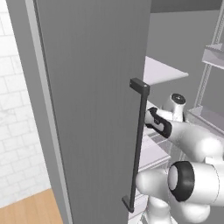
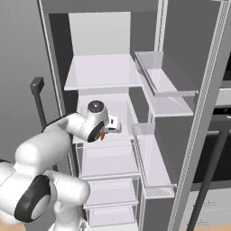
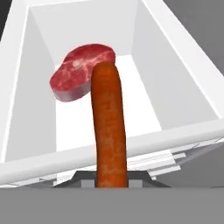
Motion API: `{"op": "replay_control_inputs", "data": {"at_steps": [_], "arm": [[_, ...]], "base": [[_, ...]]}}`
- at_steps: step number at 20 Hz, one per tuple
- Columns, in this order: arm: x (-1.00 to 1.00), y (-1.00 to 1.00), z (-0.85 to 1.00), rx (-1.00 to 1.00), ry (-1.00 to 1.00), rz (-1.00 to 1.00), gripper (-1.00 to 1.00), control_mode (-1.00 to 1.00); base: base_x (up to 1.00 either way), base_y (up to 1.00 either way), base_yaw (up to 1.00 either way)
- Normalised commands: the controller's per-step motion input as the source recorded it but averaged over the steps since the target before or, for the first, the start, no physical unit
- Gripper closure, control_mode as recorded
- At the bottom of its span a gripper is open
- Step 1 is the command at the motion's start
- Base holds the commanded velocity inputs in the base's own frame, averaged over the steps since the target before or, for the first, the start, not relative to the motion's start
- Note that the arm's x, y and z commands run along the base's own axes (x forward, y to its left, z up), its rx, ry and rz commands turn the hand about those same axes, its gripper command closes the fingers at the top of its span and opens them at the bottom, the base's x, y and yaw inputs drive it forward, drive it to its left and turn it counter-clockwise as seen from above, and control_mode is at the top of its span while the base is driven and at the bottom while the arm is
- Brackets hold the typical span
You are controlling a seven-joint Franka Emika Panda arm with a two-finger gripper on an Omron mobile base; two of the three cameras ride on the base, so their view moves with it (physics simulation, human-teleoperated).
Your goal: Place one carrot and one steak in each tupperware on the nearby counter, to pack two identical lunches.
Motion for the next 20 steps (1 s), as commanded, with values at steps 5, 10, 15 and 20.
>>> {"op": "replay_control_inputs", "data": {"at_steps": [5, 10, 15, 20], "arm": [[-0.75, 0.00, 1.00, 0.00, 0.03, -0.05, 1.00, -1.00], [-0.93, 0.05, 0.89, 0.00, 0.00, 0.00, 1.00, -1.00], [-0.94, 0.01, 0.86, 0.02, 0.00, 0.00, 1.00, -1.00], [-0.61, 0.19, 0.58, 0.05, 0.00, 0.00, 1.00, -1.00]], "base": [[0.00, 0.00, 0.00], [0.00, 0.00, 0.00], [0.00, 0.00, 0.00], [0.00, 0.00, 0.00]]}}
